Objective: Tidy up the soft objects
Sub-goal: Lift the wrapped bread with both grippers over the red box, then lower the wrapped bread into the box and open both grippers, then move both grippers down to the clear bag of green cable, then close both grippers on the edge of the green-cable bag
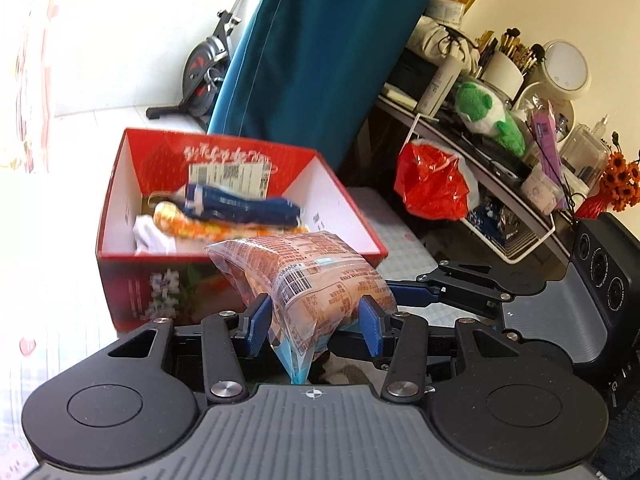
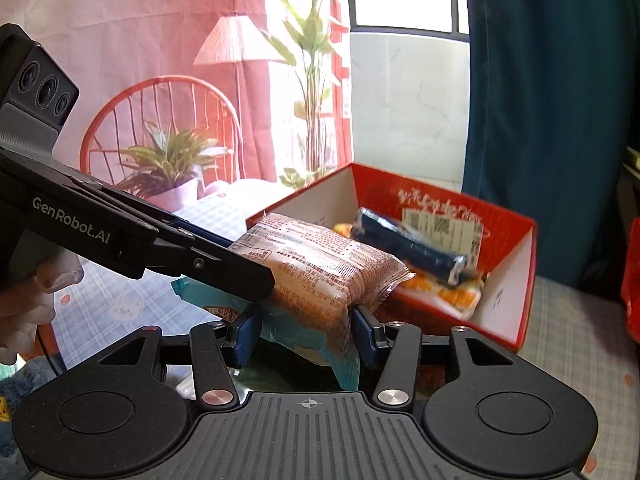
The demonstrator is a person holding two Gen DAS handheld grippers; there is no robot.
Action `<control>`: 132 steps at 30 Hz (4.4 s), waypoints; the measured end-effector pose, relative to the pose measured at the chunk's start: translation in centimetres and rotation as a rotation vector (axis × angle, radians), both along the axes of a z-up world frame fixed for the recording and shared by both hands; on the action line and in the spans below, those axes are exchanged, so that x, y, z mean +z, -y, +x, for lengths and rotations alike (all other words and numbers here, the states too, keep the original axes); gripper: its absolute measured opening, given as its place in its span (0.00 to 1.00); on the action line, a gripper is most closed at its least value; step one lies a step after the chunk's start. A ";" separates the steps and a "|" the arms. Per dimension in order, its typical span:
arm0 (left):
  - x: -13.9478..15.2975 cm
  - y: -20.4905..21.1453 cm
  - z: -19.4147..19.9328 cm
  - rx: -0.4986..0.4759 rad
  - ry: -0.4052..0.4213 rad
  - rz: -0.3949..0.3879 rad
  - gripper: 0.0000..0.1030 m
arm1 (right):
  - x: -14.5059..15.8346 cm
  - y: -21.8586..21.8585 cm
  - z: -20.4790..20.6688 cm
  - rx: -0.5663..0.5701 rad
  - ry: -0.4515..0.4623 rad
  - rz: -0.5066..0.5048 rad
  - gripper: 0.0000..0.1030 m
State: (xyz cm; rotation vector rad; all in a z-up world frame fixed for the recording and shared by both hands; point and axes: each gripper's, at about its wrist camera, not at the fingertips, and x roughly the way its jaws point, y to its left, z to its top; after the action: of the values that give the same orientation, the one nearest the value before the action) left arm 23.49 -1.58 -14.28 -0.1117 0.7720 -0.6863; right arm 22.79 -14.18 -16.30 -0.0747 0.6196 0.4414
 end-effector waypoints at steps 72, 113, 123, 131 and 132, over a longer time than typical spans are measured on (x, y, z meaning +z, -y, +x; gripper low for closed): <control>0.6 -0.9 4.9 0.145 0.080 0.186 0.51 | 1.2 2.2 6.4 -0.128 0.011 -0.003 0.40; -11.9 -4.1 -1.5 0.251 -0.198 0.131 0.36 | -12.7 1.1 -0.1 -0.179 -0.313 0.195 0.46; -13.1 -3.2 0.3 0.209 -0.226 0.100 0.48 | -13.5 1.5 1.9 -0.194 -0.370 0.264 0.50; -12.3 -2.9 -0.4 0.199 -0.205 0.091 0.35 | -13.1 1.8 1.5 -0.211 -0.369 0.307 0.44; -12.3 -3.0 -0.6 0.194 -0.202 0.082 0.34 | -12.9 1.9 1.3 -0.211 -0.365 0.312 0.44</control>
State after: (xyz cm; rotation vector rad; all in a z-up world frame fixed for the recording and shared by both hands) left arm 22.86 1.40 -26.57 -0.1806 0.9677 -0.4629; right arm 24.09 -16.08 -29.23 0.3730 0.8993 0.3442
